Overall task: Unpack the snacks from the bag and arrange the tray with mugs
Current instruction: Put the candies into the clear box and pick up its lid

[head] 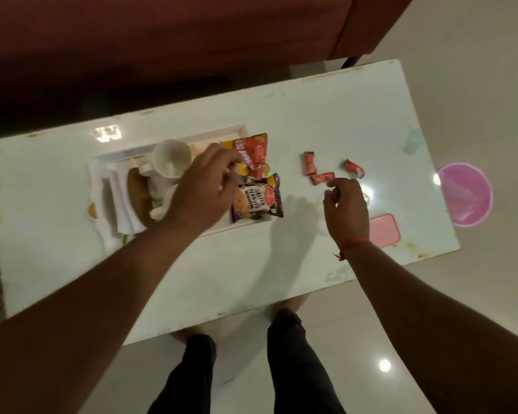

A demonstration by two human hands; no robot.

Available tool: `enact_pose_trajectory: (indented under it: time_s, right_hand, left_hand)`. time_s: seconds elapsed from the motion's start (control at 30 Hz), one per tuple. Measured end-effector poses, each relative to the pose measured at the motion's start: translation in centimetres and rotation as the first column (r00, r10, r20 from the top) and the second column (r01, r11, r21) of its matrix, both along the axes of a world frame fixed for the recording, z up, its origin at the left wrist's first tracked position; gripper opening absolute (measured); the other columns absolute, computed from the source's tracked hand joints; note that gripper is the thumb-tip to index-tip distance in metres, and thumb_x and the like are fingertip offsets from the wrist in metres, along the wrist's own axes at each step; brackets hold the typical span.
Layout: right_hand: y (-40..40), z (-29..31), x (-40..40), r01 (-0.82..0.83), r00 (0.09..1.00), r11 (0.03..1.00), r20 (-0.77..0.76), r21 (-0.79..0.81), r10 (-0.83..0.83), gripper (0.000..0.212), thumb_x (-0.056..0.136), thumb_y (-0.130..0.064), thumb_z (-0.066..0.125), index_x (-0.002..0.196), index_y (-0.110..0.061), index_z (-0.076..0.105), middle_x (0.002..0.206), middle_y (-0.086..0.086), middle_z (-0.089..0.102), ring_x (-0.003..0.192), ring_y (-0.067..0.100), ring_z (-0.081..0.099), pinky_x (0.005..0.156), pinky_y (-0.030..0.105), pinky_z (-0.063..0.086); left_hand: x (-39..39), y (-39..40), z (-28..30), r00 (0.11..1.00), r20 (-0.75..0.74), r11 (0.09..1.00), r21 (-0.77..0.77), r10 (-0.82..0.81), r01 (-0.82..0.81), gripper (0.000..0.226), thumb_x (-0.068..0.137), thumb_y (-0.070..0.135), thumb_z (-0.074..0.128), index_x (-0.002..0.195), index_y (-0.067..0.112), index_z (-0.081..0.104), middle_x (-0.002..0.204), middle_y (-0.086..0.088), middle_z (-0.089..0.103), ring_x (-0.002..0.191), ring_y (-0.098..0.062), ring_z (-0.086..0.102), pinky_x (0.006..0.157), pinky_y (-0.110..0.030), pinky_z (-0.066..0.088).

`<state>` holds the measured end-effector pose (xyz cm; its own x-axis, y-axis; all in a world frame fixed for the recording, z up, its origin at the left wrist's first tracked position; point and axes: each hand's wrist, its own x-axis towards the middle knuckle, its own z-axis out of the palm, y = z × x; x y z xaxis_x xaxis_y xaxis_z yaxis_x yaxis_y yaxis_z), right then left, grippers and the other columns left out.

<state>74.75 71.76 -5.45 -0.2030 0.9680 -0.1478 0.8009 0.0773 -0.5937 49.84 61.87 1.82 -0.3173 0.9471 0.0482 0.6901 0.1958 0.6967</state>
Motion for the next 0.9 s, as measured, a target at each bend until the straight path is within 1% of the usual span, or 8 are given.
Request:
enact_pose_trajectory:
  time_s: [0.1, 0.23, 0.33, 0.43, 0.63, 0.73, 0.83, 0.9]
  right_hand:
    - [2.0, 0.5, 3.2, 0.144, 0.985, 0.988, 0.084, 0.058, -0.149, 0.024, 0.091, -0.016, 0.056, 0.114, -0.013, 0.058, 0.115, 0.008, 0.053, 0.103, 0.025, 0.057, 0.087, 0.035, 0.048]
    - [3.6, -1.3, 7.4, 0.279, 0.955, 0.934, 0.168, -0.225, -0.245, 0.039, 0.093, -0.029, 0.058, 0.126, -0.011, 0.051, 0.129, 0.013, 0.047, 0.107, 0.03, 0.06, 0.092, 0.038, 0.047]
    - [4.0, -2.5, 8.5, 0.168, 0.981, 0.925, 0.148, -0.34, -0.124, 0.035, 0.095, -0.026, 0.056, 0.127, -0.011, 0.052, 0.125, 0.011, 0.055, 0.102, 0.025, 0.06, 0.088, 0.031, 0.045]
    - [4.1, -3.0, 7.8, 0.1, 0.992, 0.913, 0.115, -0.396, -0.059, 0.033, 0.096, -0.019, 0.054, 0.128, -0.013, 0.053, 0.115, 0.009, 0.062, 0.089, 0.019, 0.056, 0.079, 0.026, 0.041]
    - [4.1, -3.2, 5.1, -0.134, 0.988, 0.907, 0.012, -0.398, 0.151, 0.033, 0.099, -0.022, 0.05, 0.131, -0.017, 0.055, 0.117, 0.01, 0.063, 0.106, 0.025, 0.061, 0.093, 0.036, 0.05]
    - [5.8, -3.4, 3.7, -0.245, 0.964, 0.936, 0.038, -0.254, 0.263, 0.031, 0.1, -0.021, 0.047, 0.129, -0.018, 0.058, 0.123, 0.011, 0.058, 0.11, 0.028, 0.06, 0.095, 0.038, 0.049]
    - [9.4, -4.2, 2.1, -0.417, 0.902, 0.906, 0.089, -0.072, 0.423, 0.037, 0.095, -0.013, 0.054, 0.13, -0.021, 0.059, 0.125, 0.012, 0.055, 0.113, 0.033, 0.053, 0.095, 0.041, 0.049]
    - [12.1, -4.6, 0.8, -0.639, 0.75, 0.767, 0.167, -0.068, 0.64, 0.044, 0.093, -0.015, 0.059, 0.135, -0.024, 0.055, 0.133, 0.013, 0.05, 0.116, 0.035, 0.049, 0.094, 0.046, 0.05]
  left_hand:
    - [6.8, 3.6, -2.0, 0.977, 0.128, 0.977, -0.109, -0.17, 0.184, 0.022, 0.092, 0.013, 0.052, 0.111, 0.012, 0.062, 0.109, -0.005, 0.058, 0.094, -0.02, 0.059, 0.084, -0.03, 0.047]
    - [14.6, 7.7, -6.3, 0.967, 0.252, 0.867, -0.47, -0.044, 0.162, 0.041, 0.097, 0.022, 0.048, 0.138, 0.018, 0.045, 0.132, -0.012, 0.05, 0.116, -0.03, 0.057, 0.099, -0.045, 0.046]
    - [17.5, 8.9, -8.7, 0.966, 0.254, 0.765, -0.632, 0.049, 0.127, 0.047, 0.099, 0.026, 0.045, 0.145, 0.016, 0.038, 0.139, -0.014, 0.05, 0.128, -0.03, 0.05, 0.105, -0.044, 0.042]
    - [18.4, 8.6, -9.8, 0.981, 0.19, 0.719, -0.688, 0.042, 0.102, 0.043, 0.1, 0.026, 0.044, 0.14, 0.012, 0.044, 0.13, -0.015, 0.059, 0.122, -0.032, 0.054, 0.099, -0.041, 0.046]
    - [17.6, 6.5, -10.3, 0.981, 0.081, 0.708, -0.703, 0.176, -0.07, 0.025, 0.098, 0.018, 0.047, 0.116, 0.002, 0.053, 0.112, -0.017, 0.063, 0.105, -0.033, 0.061, 0.078, -0.034, 0.045]
    - [17.3, 6.1, -10.3, 0.961, 0.093, 0.702, -0.701, 0.26, -0.122, 0.02, 0.095, 0.012, 0.047, 0.112, 0.003, 0.053, 0.108, -0.016, 0.062, 0.099, -0.032, 0.063, 0.074, -0.034, 0.051]
    - [17.4, 6.0, -10.7, 0.937, 0.137, 0.694, -0.707, 0.322, -0.135, 0.023, 0.092, 0.01, 0.047, 0.113, 0.003, 0.052, 0.109, -0.015, 0.061, 0.097, -0.032, 0.064, 0.08, -0.044, 0.058]
    - [17.6, 5.9, -10.8, 0.897, 0.199, 0.682, -0.717, 0.395, -0.142, 0.024, 0.09, 0.01, 0.047, 0.113, 0.006, 0.051, 0.109, -0.015, 0.061, 0.096, -0.033, 0.066, 0.081, -0.047, 0.059]
